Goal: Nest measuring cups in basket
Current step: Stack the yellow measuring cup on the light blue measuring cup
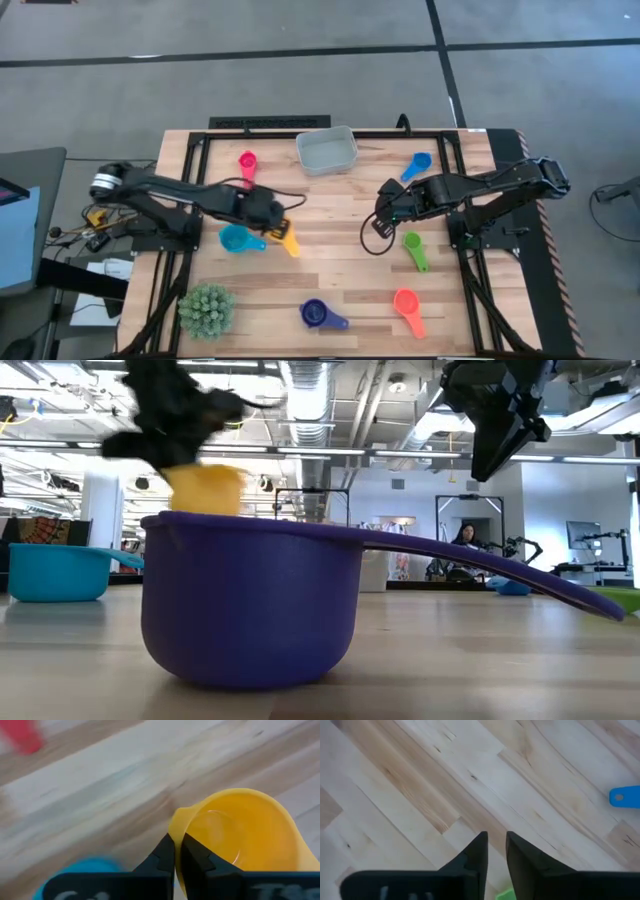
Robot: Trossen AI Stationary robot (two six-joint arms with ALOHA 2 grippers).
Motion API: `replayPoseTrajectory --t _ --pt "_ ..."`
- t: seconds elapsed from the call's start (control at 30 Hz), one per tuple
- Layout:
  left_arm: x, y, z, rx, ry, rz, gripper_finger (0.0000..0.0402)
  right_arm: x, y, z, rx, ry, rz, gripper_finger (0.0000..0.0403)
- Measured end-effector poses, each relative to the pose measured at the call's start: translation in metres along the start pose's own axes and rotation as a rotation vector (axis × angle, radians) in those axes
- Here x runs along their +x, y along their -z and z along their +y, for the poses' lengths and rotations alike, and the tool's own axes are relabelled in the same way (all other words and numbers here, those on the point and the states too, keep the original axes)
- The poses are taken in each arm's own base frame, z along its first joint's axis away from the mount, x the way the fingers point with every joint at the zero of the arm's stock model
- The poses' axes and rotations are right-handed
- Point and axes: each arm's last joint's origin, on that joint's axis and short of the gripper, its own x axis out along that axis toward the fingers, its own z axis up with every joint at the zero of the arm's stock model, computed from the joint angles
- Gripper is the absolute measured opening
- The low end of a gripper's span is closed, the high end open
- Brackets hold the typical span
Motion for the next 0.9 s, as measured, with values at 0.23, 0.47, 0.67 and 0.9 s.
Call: replayPoseTrajectory --t 0.23,0.47,0.67,0.9 --pt "-0.061 0.035 0.045 -0.083 -0.093 0.036 0.0001 0.0 0.0 0.0 0.002 -0.004 -0.001 0.0066" --pt "-0.052 0.06 0.076 -0.325 -0.182 -0.068 0.0001 0.003 -0.007 0.001 0.029 -0.026 -0.03 0.0059" --pt "-0.033 0.078 0.079 -0.384 -0.218 -0.057 0.0 0.004 -0.011 -0.002 0.045 -0.025 -0.038 0.0058" --pt "-0.015 0.088 0.084 -0.372 -0.26 -0.036 0.0006 0.004 -0.012 -0.002 0.051 -0.024 -0.038 0.0058"
